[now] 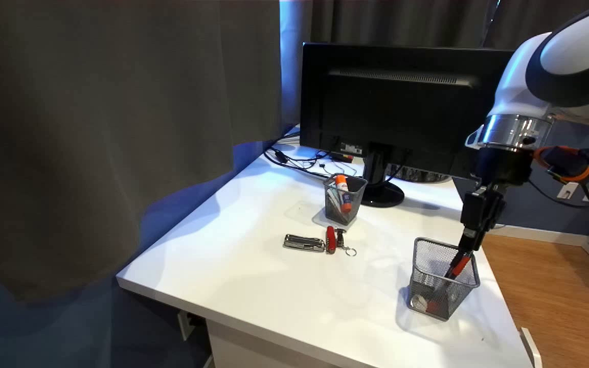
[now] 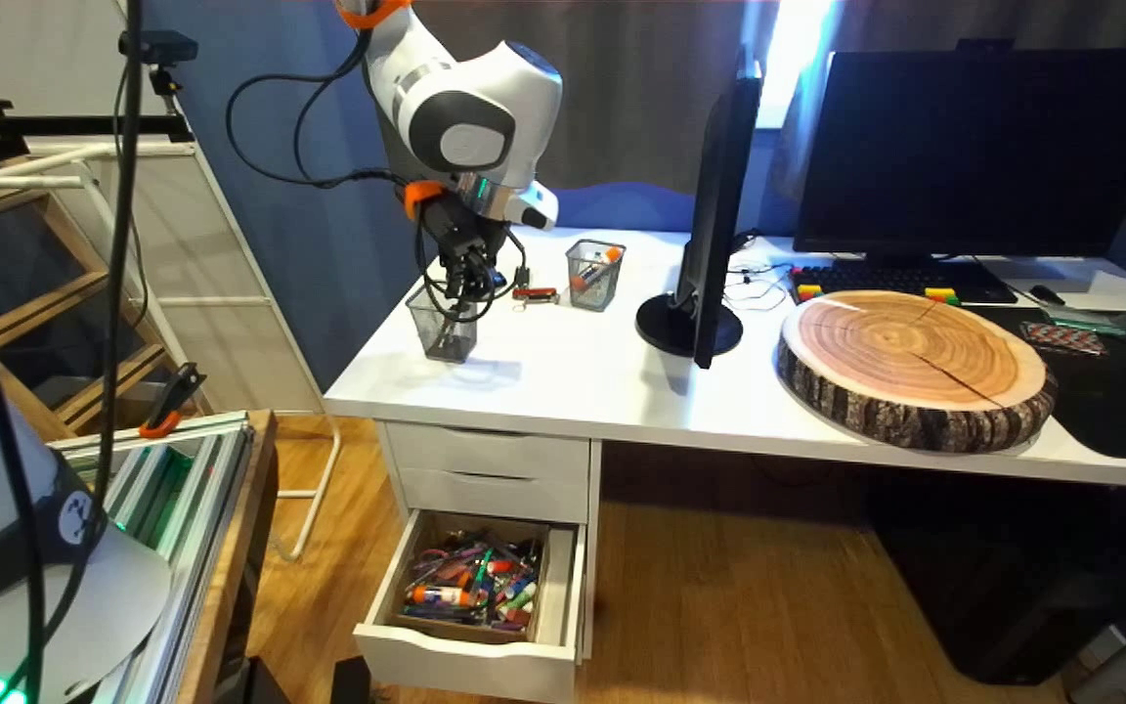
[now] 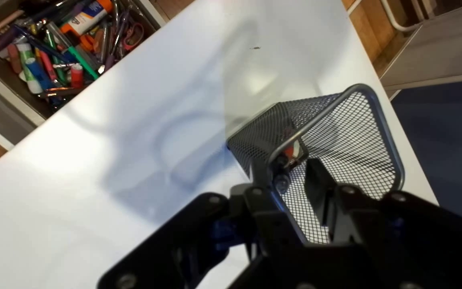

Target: Remove the pens from the bin

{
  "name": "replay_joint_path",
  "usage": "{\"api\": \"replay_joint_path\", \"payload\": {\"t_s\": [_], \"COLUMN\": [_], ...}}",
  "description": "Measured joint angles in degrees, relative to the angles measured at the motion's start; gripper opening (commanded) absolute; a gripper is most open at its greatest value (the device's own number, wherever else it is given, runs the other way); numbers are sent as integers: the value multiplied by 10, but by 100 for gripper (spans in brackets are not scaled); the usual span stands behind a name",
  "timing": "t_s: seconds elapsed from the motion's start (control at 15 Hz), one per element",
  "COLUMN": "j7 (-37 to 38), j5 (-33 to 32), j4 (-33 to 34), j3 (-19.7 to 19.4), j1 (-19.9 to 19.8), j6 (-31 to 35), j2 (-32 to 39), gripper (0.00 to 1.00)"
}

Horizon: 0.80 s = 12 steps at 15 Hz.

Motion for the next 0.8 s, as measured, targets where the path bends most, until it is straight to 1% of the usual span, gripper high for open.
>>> {"api": "replay_joint_path", "payload": {"t_s": [0.07,0.2,0.33,0.8], "j7": [2,5,9,17], "j5": [0,0,0,0], "j4": [0,0,0,0], "j3": [0,1,1,1], "j1": [0,0,0,0], "j6": [-3,-7,-10,-12], "j2": [0,0,0,0], "gripper": [25,23,19,11]}}
